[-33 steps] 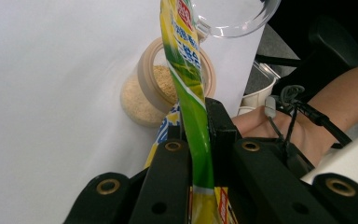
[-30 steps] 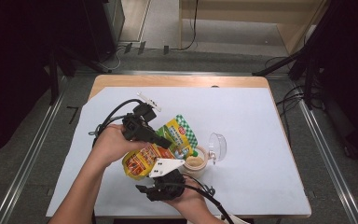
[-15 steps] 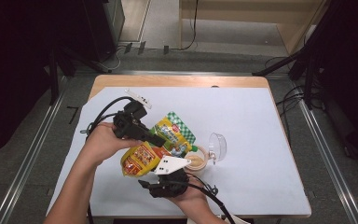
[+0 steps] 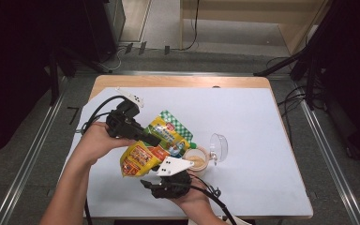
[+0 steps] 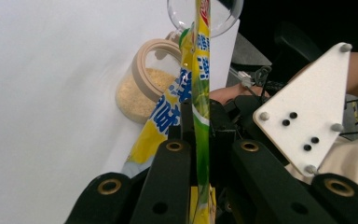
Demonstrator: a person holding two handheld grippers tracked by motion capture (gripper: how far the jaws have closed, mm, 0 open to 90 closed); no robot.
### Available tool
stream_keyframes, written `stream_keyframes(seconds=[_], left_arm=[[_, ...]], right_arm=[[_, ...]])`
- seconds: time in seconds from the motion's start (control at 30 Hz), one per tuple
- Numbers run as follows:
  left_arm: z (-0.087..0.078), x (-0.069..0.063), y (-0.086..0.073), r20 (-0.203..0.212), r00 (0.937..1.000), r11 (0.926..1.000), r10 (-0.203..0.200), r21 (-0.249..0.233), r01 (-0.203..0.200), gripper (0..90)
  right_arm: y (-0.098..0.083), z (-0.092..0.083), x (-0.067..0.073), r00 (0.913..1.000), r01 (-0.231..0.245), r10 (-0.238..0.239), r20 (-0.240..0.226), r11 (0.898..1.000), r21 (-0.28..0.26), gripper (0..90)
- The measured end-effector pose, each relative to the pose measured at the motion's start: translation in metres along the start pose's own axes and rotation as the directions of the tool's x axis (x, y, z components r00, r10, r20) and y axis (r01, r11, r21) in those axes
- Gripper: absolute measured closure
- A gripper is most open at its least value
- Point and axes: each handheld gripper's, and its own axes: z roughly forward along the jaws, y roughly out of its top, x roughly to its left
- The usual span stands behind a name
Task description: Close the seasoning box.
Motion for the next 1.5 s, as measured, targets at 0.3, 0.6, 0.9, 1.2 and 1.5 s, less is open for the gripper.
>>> stream_keyframes(seconds=[0.3, 0.6, 0.9, 1.2, 1.5], left_arm=[[-0.014, 0.001, -0.004, 0.005, 0.9998, 0.9981, 0.019, -0.059, -0.019, 88.4], [-0.022, 0.008, -0.008, -0.019, 0.9998, 0.9940, -0.003, -0.109, 0.001, 88.5], [-0.022, 0.021, -0.009, -0.034, 0.9986, 0.9877, -0.040, -0.153, 0.034, 88.8], [-0.010, 0.039, -0.005, -0.056, 0.9956, 0.9850, -0.076, -0.160, 0.066, 89.2], [0.007, 0.050, 0.004, -0.086, 0.9925, 0.9762, -0.087, -0.206, 0.068, 89.3]], right_arm=[[0.002, -0.006, 0.001, 1.0000, 0.000, 0.000, -0.003, 1.000, -0.021, 47.8], [0.007, -0.027, 0.004, 0.9998, 0.001, -0.002, -0.019, 0.998, -0.057, 49.6], [0.008, -0.048, 0.000, 0.9988, -0.035, 0.034, -0.035, 0.999, -0.022, 49.4], [0.001, -0.067, -0.012, 0.9969, -0.078, 0.078, -0.010, 0.997, 0.005, 48.7], [-0.001, -0.073, -0.019, 0.9958, -0.087, 0.087, 0.027, 0.996, -0.001, 47.5]])
